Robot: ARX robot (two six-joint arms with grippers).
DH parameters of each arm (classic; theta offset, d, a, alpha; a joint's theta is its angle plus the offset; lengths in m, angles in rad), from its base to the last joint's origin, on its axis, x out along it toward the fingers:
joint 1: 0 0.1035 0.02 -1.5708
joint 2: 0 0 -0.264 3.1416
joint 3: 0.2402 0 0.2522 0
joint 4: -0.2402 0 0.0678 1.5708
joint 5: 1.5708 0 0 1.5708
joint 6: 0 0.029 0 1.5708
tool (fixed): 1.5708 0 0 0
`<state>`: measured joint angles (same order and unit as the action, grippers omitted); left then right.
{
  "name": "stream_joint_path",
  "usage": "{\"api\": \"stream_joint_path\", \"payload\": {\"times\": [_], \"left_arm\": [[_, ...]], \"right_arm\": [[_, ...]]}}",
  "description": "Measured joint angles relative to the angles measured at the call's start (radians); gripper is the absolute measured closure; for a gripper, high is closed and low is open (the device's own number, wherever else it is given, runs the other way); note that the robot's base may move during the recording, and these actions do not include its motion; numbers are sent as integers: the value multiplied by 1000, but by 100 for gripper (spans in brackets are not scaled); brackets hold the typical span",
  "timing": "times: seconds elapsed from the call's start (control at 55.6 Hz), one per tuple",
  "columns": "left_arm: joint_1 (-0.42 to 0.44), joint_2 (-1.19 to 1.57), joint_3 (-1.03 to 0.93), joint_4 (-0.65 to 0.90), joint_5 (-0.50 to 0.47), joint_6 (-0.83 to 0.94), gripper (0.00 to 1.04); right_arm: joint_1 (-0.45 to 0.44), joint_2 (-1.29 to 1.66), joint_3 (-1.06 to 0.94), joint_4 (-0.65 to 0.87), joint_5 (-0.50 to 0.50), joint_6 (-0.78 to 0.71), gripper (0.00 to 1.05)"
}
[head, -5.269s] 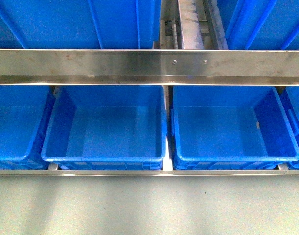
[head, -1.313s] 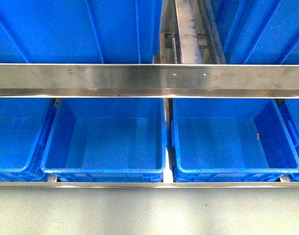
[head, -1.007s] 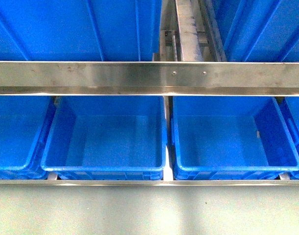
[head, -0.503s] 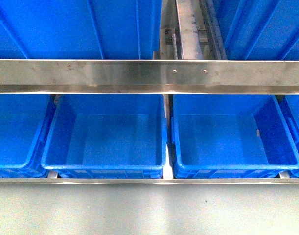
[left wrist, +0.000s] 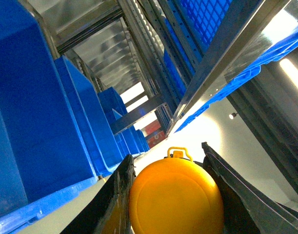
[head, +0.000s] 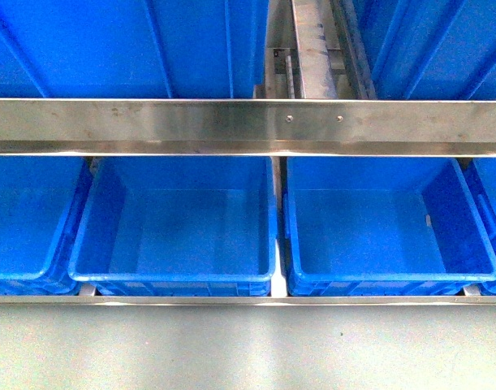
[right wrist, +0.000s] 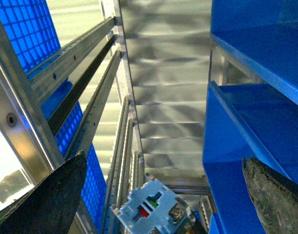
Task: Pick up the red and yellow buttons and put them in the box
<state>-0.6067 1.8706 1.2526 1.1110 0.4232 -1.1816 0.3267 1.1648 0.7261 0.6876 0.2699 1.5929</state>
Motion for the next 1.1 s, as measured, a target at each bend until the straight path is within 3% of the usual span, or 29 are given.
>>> {"api": "stream_joint_path", "payload": {"times": [0.593,0.917,1.097], "left_arm": [[-37,14,-32,-8,-39,-5,71],[-47,14,-34,-25,-52,-1,71],[-60,15,-32,-40,-58,1,72]], "right_arm": [[13,0,0,23,6,-54,8],[11,-2,-6,-11,14,-72,59],[-5,-23,-23,-24,14,-74,63]]}}
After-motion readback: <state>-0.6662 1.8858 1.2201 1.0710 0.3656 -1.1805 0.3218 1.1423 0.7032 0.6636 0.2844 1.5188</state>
